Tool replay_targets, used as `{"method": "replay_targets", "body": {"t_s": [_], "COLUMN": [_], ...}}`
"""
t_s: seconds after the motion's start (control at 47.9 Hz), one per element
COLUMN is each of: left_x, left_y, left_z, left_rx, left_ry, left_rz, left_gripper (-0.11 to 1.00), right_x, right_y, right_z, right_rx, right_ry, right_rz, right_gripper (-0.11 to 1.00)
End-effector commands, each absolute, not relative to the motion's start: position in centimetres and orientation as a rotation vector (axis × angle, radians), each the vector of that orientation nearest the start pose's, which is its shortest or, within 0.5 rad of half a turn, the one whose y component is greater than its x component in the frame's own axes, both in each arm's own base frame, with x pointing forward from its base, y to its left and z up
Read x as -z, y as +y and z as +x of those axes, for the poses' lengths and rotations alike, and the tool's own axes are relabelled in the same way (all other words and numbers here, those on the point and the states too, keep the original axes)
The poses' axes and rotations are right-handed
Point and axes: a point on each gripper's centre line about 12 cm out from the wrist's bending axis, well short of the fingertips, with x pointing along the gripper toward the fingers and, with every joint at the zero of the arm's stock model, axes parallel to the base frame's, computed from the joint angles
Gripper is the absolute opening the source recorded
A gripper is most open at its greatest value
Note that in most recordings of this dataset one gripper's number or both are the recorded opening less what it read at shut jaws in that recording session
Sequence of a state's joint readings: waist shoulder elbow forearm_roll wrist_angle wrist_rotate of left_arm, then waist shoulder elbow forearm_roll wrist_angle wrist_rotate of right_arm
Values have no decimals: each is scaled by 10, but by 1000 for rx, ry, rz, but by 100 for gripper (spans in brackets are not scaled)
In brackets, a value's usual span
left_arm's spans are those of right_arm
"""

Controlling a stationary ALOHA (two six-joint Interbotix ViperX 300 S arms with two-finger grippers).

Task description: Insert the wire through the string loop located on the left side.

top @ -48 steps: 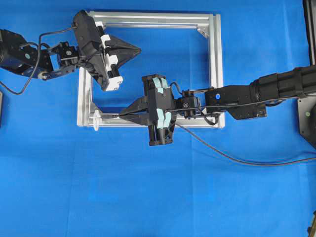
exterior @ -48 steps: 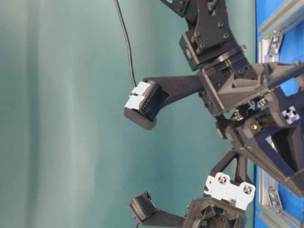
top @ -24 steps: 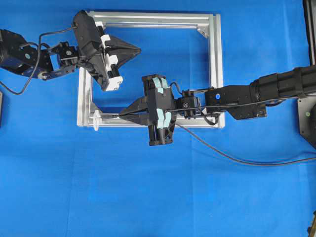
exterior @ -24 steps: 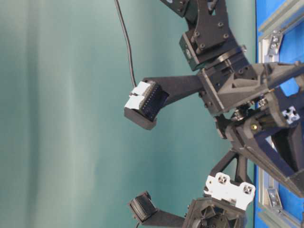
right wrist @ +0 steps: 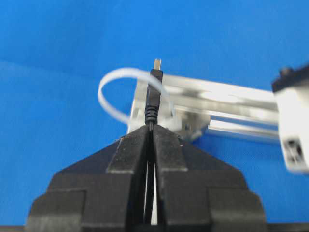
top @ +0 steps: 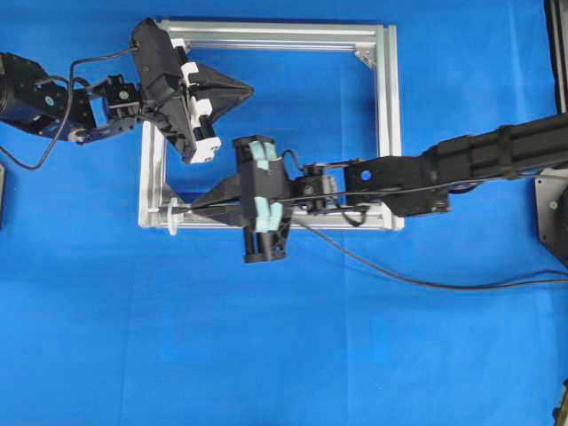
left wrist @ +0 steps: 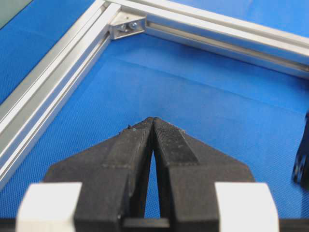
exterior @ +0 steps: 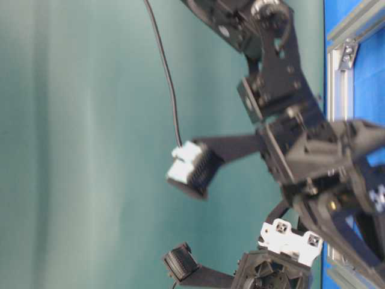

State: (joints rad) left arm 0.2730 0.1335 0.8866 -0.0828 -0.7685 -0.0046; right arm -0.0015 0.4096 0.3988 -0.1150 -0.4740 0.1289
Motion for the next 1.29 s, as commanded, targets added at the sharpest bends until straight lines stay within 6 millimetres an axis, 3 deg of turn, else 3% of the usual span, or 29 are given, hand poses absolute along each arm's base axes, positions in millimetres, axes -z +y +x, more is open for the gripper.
{"method": "replay_targets", "body": {"t_s": [0.0,0.188,0.688,0.876,1.272], "left_x": [-146,-147,-147,-148,-149], "left_y": [107,107,105,104,87], "left_z": [356,356,350,321,236], "left_rx": [-336,-337,-335,-355,-388], "left_ry": [195,193,199,216,248], "left_rz": [-83,-84,-76,-79,-97], "left_gripper": [0,0,0,0,0], "right_x": [-141,-138,-136,-136,-136], "right_y": [6,7,7,7,7], "right_z": [507,520,519,519,519], "right_rx": [-48,-46,-47,-47,-48], "right_ry": [286,293,299,298,296], "right_rz": [34,34,34,34,34], "right_gripper": [0,0,0,0,0]}}
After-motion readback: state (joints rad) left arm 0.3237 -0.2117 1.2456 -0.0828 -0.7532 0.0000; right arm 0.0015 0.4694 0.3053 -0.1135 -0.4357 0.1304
